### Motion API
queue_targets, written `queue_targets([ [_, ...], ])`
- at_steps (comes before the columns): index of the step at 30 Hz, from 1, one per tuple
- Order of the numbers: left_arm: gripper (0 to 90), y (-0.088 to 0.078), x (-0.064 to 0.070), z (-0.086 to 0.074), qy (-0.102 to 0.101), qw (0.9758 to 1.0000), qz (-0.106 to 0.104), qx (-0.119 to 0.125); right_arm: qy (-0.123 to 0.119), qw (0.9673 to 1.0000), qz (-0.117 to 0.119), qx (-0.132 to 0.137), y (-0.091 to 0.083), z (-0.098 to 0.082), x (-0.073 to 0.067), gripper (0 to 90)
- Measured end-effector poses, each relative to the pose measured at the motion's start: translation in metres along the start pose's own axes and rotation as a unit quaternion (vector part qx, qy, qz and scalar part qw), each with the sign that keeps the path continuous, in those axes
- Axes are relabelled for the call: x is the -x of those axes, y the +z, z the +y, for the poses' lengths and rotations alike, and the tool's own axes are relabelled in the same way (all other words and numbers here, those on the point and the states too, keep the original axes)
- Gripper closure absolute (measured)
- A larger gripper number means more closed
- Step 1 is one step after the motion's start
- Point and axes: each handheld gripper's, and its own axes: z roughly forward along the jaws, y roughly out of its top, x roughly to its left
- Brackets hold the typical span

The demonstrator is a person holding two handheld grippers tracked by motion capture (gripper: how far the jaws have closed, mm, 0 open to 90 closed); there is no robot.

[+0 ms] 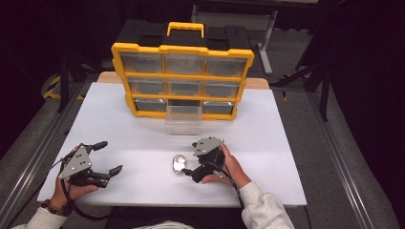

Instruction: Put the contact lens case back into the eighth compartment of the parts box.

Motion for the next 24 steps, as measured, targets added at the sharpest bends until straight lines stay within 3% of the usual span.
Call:
queue_targets([
  [7,7.0,0.005,-0.002,0.000,-0.001,1.0000,-0.002,-0.003,-0.002,0.9993,0.031,-0.023,0.022,0.005,0.000,5.1],
  [9,7.1,0.005,-0.001,-0.001,0.000,1.0000,-0.002,-0.006,-0.007,0.9991,0.025,-0.034,0.028,0.006,-0.002,5.7],
  [13,7.4,0.004,0.000,-0.001,0.001,1.0000,-0.002,-0.008,-0.012,0.9980,0.041,-0.047,0.039,0.008,-0.005,8.9],
  [15,8.0,0.006,0.001,-0.001,0.006,0.9998,0.005,-0.018,-0.020,0.9973,0.034,-0.062,0.045,0.007,-0.007,10.0],
  [21,8.2,0.009,0.000,-0.001,0.008,0.9996,0.007,-0.024,0.010,0.9964,0.061,-0.058,0.048,0.004,-0.001,17.0],
  [24,8.7,0.009,0.001,-0.001,0.004,0.9996,0.012,-0.024,0.014,0.9964,0.060,-0.058,0.048,0.004,0.000,19.4],
])
